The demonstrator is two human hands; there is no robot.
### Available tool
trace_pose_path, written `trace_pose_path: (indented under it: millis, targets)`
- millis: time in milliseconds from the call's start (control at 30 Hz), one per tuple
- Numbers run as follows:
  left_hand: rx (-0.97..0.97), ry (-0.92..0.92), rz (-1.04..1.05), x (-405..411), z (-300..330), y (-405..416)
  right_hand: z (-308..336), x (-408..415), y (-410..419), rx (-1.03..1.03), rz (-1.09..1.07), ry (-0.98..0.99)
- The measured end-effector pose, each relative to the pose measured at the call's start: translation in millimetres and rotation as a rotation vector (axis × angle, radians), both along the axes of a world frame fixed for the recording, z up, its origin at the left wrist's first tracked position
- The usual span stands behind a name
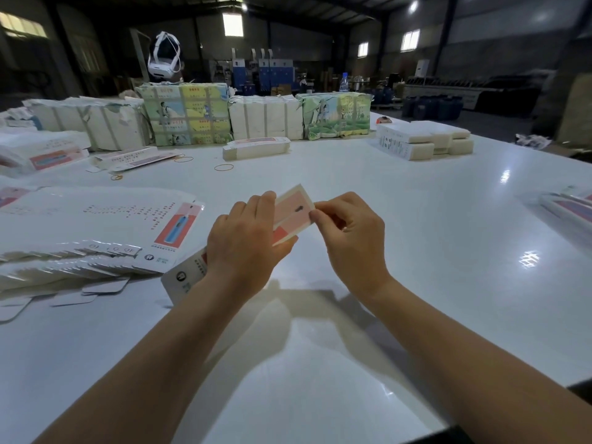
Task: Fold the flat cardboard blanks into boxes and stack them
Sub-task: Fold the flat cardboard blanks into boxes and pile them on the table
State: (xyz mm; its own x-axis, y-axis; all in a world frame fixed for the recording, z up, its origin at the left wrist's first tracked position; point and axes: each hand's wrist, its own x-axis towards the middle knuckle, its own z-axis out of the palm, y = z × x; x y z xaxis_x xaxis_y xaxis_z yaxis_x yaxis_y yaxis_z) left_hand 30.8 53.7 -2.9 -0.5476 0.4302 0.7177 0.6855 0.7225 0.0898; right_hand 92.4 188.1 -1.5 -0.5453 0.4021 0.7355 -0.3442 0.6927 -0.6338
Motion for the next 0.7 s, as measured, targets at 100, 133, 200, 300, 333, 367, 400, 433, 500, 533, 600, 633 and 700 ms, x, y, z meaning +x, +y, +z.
trace_pose_path:
  millis: [100, 133, 200, 300, 333, 367, 400, 433, 500, 533, 600, 633, 700]
  targets:
    - [-0.020, -0.068, -0.039, -8, 2, -9, -1, 0, 1, -0.038, 0.052, -0.054]
    - [-0.024, -0.113, -0.061, -11, 3, -14, -1, 0, 1, -0.060, 0.075, -0.086]
    - [-0.054, -0.194, -0.118, -17, 5, -21, 2, 1, 2, -0.003, 0.120, -0.133]
    - [-0.143, -0.223, -0.144, -20, 9, -25, 2, 2, 6, 0.284, 0.254, -0.253]
    - [-0.160, -0.230, -0.144, -21, 9, -25, 0, 1, 7, 0.389, 0.274, -0.308]
    - [-0.178, -0.250, -0.150, -21, 8, -25, -2, 1, 7, 0.481, 0.273, -0.354]
    - [-0.188, -0.286, -0.165, -20, 8, -26, -4, -1, 6, 0.552, 0.257, -0.383]
    - [-0.191, -0.337, -0.184, -19, 8, -26, -6, -2, 5, 0.603, 0.236, -0.390]
    - [-0.217, -0.411, -0.200, -20, 6, -25, -8, -5, 4, 0.693, 0.201, -0.392]
    - [-0.236, -0.408, -0.195, -18, 4, -24, -10, -6, 4, 0.732, 0.189, -0.402]
    - [-0.229, -0.346, -0.193, -18, 2, -24, -13, -9, 3, 0.745, 0.154, -0.431]
    - [-0.227, -0.290, -0.189, -18, -2, -24, -14, -10, 2, 0.727, 0.114, -0.446]
    - [-0.199, -0.127, -0.191, -13, -6, -19, -12, -12, 11, 0.699, -0.017, -0.496]
